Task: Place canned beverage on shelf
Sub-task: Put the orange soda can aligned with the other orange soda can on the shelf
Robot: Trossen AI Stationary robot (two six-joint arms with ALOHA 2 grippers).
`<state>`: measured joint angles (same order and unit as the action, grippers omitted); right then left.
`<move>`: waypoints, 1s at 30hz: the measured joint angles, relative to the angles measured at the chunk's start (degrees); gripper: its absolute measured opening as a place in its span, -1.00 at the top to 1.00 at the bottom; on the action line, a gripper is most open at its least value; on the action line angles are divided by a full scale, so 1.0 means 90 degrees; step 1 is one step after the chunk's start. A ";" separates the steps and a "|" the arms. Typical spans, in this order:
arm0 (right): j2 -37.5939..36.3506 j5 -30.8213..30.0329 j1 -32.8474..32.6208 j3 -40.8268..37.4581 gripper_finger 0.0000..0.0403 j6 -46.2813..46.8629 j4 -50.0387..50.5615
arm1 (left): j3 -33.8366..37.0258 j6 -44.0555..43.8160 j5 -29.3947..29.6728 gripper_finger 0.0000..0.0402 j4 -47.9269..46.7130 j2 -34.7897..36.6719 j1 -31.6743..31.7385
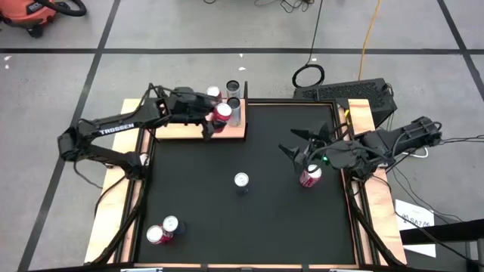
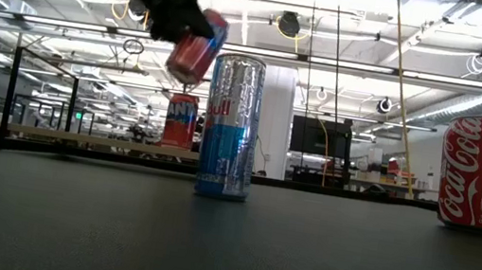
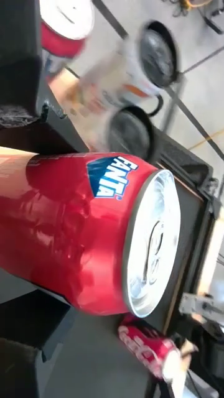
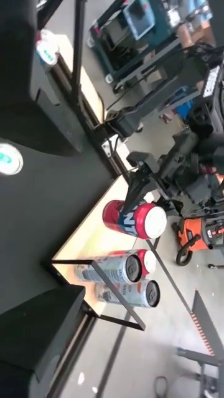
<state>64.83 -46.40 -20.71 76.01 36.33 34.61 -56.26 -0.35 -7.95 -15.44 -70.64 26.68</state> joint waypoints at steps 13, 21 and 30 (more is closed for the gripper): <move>0.0050 -0.0007 0.0085 0.0000 -0.68 -0.0614 0.0251 | 0.1923 0.0310 -0.0924 -0.44 0.2739 -0.0043 0.0942; 0.0050 -0.0009 0.0098 0.0000 -0.68 -0.0634 0.0375 | 0.2850 0.0604 -0.0956 -0.44 0.3909 -0.0055 0.1195; 0.0050 -0.0009 0.0333 0.0000 -0.68 -0.0621 0.0378 | 0.3196 0.0645 -0.0876 -0.44 0.4538 -0.0460 0.1510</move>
<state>65.28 -46.48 -17.72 76.01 30.75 38.01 -27.49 5.45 -15.84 25.40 -74.78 40.27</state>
